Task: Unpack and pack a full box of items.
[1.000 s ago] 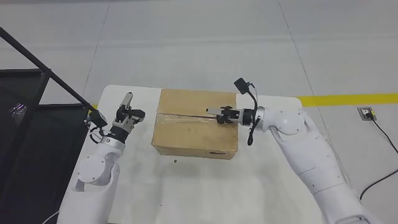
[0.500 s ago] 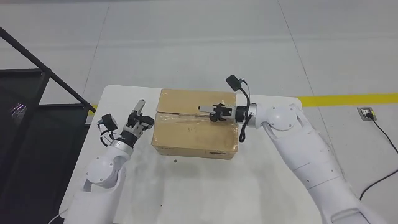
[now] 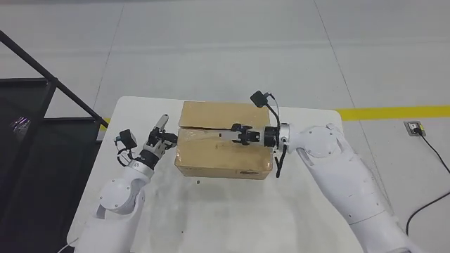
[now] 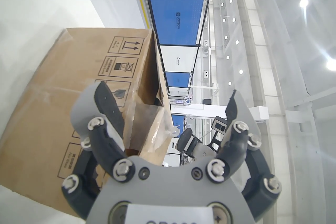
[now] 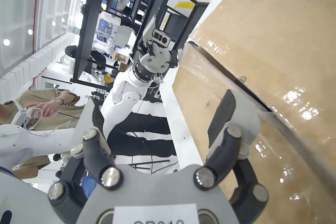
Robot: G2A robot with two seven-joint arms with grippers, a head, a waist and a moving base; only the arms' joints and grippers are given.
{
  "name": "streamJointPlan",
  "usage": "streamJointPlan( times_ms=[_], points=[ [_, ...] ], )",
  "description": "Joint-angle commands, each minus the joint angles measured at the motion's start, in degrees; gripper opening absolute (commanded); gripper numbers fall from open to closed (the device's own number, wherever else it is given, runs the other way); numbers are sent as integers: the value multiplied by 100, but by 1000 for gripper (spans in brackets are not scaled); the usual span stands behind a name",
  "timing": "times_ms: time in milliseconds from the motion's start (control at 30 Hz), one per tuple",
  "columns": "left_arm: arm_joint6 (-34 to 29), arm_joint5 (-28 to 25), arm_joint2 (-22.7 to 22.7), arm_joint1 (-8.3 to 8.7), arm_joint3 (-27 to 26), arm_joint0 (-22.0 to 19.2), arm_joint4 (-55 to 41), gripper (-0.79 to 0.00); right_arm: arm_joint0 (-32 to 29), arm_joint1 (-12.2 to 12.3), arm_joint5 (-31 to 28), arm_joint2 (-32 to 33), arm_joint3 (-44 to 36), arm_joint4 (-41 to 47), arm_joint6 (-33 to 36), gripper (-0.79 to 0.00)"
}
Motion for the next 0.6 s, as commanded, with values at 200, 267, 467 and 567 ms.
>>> streamJointPlan(
  times_ms=[200,267,467,567],
  points=[
    [-39,-25,5,8,-97,88,-7,0,86,-62,-56,-305,10,-608,-430,0],
    [-52,-19,-9,12,-131,112,-21,0,111,-72,-7,-348,36,-776,-578,0],
    [-104,-17,-59,26,-208,180,-59,0,139,-118,299,-464,27,-1185,-1105,0],
    [-124,-19,-74,33,-234,210,-54,0,161,-138,441,-495,51,-1271,-1232,0]
  ],
)
